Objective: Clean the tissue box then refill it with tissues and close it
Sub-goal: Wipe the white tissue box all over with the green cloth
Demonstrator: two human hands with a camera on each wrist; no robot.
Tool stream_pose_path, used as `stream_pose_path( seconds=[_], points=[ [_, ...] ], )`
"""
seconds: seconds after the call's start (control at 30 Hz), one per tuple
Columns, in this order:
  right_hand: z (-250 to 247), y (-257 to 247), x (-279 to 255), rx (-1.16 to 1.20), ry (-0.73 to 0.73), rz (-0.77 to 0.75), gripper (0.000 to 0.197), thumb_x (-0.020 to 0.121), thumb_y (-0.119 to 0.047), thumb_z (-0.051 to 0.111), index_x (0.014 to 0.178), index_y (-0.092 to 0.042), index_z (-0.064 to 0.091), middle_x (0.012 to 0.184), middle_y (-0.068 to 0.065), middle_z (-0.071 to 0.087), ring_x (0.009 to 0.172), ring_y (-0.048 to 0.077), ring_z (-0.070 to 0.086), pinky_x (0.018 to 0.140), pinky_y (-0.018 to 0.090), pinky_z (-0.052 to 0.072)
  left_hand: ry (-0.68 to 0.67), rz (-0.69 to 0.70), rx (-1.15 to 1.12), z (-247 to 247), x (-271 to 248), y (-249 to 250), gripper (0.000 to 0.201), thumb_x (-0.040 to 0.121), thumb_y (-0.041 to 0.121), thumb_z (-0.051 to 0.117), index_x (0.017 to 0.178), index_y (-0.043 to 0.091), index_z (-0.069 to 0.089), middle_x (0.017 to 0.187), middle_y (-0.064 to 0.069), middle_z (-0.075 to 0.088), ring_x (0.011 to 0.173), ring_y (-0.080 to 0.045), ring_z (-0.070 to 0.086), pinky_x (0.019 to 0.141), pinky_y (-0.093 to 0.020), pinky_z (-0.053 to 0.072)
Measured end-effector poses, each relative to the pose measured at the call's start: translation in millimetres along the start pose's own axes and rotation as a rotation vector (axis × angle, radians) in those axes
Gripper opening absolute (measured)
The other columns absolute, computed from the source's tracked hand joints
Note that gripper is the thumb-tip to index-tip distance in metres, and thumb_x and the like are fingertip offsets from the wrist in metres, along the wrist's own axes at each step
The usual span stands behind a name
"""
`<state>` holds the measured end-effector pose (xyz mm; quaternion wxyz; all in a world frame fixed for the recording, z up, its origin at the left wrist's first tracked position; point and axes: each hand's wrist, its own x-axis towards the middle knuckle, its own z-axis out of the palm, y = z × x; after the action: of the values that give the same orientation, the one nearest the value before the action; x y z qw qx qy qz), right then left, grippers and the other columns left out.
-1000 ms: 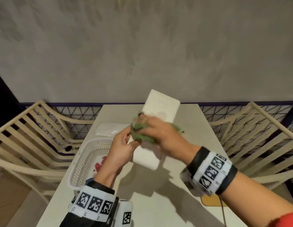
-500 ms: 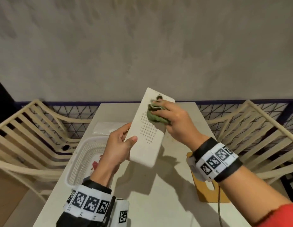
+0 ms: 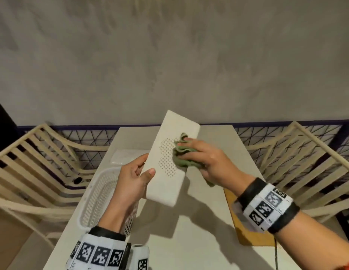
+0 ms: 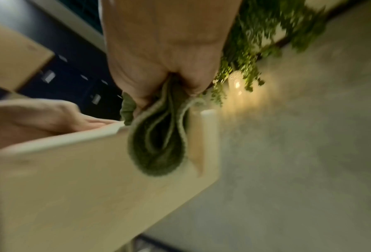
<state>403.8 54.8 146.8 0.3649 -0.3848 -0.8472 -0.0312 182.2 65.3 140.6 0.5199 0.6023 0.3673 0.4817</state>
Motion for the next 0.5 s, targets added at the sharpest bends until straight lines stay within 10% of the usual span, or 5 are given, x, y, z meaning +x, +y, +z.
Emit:
stream_pose_path(
  seconds=[0.1, 0.27, 0.4, 0.5],
  points=[
    [-10, 9, 33, -0.056, 0.123, 0.202, 0.04, 0.079, -0.027, 0.047, 0.099, -0.004, 0.072, 0.115, 0.018, 0.066, 0.109, 0.032, 0.06, 0.097, 0.031, 0.045, -0.054, -0.023, 0.07, 10, -7, -2, 0.043, 0.082, -0.01, 0.054, 0.106, 0.023, 0.067, 0.1, 0.007, 0.075, 0.096, -0.015, 0.069, 0.085, -0.033, 0.052],
    [8, -4, 9, 0.001, -0.048, -0.02, 0.026, 0.091, -0.02, 0.055, 0.106, -0.005, 0.069, 0.126, 0.017, 0.06, 0.122, 0.028, 0.05, 0.107, 0.025, 0.034, -0.008, 0.021, 0.035, 0, -6, -2, 0.04, 0.071, 0.002, 0.058, 0.096, 0.031, 0.069, 0.094, 0.01, 0.075, 0.093, -0.014, 0.067, 0.084, -0.031, 0.051],
    [-22, 27, 30, -0.068, 0.134, 0.374, 0.033, 0.075, -0.001, 0.069, 0.108, -0.007, 0.07, 0.118, 0.017, 0.063, 0.109, 0.033, 0.06, 0.094, 0.011, 0.03, -0.077, -0.003, 0.1, 4, -14, -1, 0.054, 0.082, -0.013, 0.052, 0.093, 0.037, 0.068, 0.095, 0.019, 0.074, 0.096, -0.007, 0.067, 0.088, -0.031, 0.05],
    [6, 0, 55, -0.017, 0.048, 0.176, 0.031, 0.075, -0.011, 0.069, 0.104, -0.004, 0.07, 0.118, 0.018, 0.064, 0.109, 0.031, 0.06, 0.096, 0.021, 0.036, -0.08, -0.002, 0.074, 4, -11, 0, 0.05, 0.079, -0.007, 0.057, 0.088, 0.04, 0.073, 0.095, 0.013, 0.075, 0.093, -0.009, 0.068, 0.089, -0.038, 0.049]
  ],
)
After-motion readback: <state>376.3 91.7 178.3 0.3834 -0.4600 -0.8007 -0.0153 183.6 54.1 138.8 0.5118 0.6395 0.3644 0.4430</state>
